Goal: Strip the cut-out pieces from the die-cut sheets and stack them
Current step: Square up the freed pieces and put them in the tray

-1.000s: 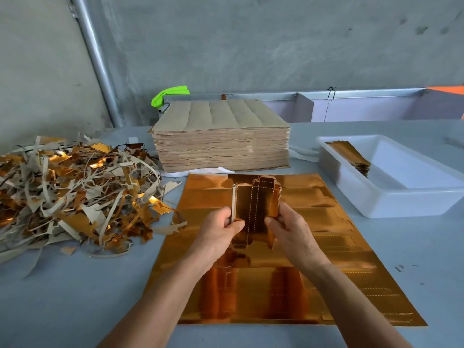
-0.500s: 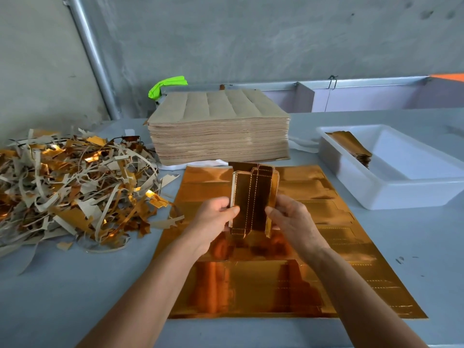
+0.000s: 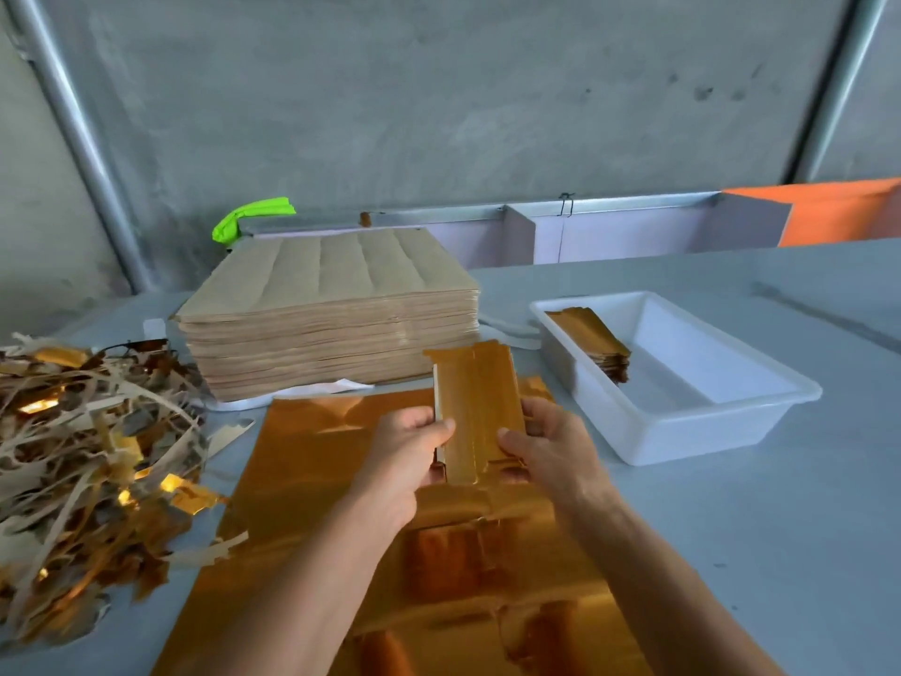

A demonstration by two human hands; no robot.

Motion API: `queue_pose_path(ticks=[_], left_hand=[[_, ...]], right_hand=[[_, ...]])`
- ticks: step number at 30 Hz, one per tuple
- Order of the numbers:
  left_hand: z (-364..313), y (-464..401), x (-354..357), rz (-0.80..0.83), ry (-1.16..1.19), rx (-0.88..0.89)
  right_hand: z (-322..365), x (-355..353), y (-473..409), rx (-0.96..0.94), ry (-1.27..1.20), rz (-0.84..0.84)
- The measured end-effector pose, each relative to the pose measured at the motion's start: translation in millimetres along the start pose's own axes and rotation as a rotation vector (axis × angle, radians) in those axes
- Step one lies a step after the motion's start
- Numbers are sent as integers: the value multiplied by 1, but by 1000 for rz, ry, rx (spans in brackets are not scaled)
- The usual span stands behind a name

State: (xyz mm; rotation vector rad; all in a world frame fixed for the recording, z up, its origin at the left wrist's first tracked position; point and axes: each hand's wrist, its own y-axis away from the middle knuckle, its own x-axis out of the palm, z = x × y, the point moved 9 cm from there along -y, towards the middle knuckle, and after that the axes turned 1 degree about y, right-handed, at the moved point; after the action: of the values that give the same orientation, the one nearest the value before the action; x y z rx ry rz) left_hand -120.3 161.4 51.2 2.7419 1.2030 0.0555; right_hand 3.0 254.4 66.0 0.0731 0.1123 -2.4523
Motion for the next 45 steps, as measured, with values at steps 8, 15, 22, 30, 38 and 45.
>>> queue_pose_path(ticks=[8,15,22,30,38,45], left_hand=[[-38,-31,83,59,75,68],[-56,-66,164,84,-76,234],[-71,-80,221,87,-699,684],[-62,-99,234,90,-1007,859],[-47,-112,241,147,-1277,771],[-45,-115,242,194,-1356,680]], right_hand=[[19,-86,-40,35,-44,-166],[6,-173,-82,133,-76,-413],[-11,-217,-142,199,22,-489],[-21,-197,-193,260,140,-419],[-34,-193,-202,269,300,-440],[-19,-186,-202,142,818,-464]])
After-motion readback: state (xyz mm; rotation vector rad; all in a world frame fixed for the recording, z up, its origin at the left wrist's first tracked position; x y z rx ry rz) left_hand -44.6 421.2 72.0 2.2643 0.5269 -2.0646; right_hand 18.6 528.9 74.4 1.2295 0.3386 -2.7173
